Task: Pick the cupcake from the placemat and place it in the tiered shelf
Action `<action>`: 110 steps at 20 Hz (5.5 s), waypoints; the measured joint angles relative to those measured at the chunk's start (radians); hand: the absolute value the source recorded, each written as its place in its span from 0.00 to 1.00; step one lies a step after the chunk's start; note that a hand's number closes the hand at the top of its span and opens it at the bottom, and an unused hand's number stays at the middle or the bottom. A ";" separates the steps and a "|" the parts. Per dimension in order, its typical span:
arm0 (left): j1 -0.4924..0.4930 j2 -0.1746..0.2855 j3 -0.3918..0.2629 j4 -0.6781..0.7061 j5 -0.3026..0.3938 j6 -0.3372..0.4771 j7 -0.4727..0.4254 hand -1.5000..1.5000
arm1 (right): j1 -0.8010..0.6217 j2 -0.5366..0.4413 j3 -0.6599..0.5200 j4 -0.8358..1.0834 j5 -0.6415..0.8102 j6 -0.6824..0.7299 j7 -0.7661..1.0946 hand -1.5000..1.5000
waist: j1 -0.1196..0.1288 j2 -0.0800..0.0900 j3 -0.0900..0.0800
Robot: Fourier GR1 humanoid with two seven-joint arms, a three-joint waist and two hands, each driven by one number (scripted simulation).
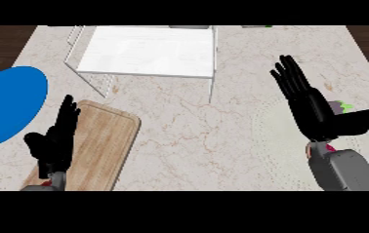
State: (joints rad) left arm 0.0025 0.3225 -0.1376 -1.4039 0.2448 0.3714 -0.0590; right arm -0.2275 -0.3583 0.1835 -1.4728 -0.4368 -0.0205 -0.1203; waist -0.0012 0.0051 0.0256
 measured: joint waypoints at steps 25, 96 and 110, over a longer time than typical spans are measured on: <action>-0.088 0.052 0.002 -0.220 -0.020 -0.015 0.136 0.50 | -0.155 -0.603 -0.135 -0.029 -0.115 1.015 -0.009 0.00 | 0.001 -0.011 -0.022; -0.081 -0.118 0.165 -0.283 -0.205 -0.189 0.225 0.50 | 0.129 -0.192 -0.021 0.086 1.711 0.190 -0.709 1.00 | 0.000 -0.010 -0.034; -0.071 -0.118 0.171 -0.282 -0.206 -0.185 0.229 0.50 | 0.135 0.243 -0.016 -0.057 1.803 0.365 0.086 1.00 | -0.012 -0.028 -0.053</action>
State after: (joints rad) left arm -0.0683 0.2048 0.0336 -1.6856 0.0393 0.1860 0.1701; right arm -0.0923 -0.1155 0.1670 -1.5298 1.3658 0.3449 -0.0344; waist -0.0136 -0.0228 -0.0277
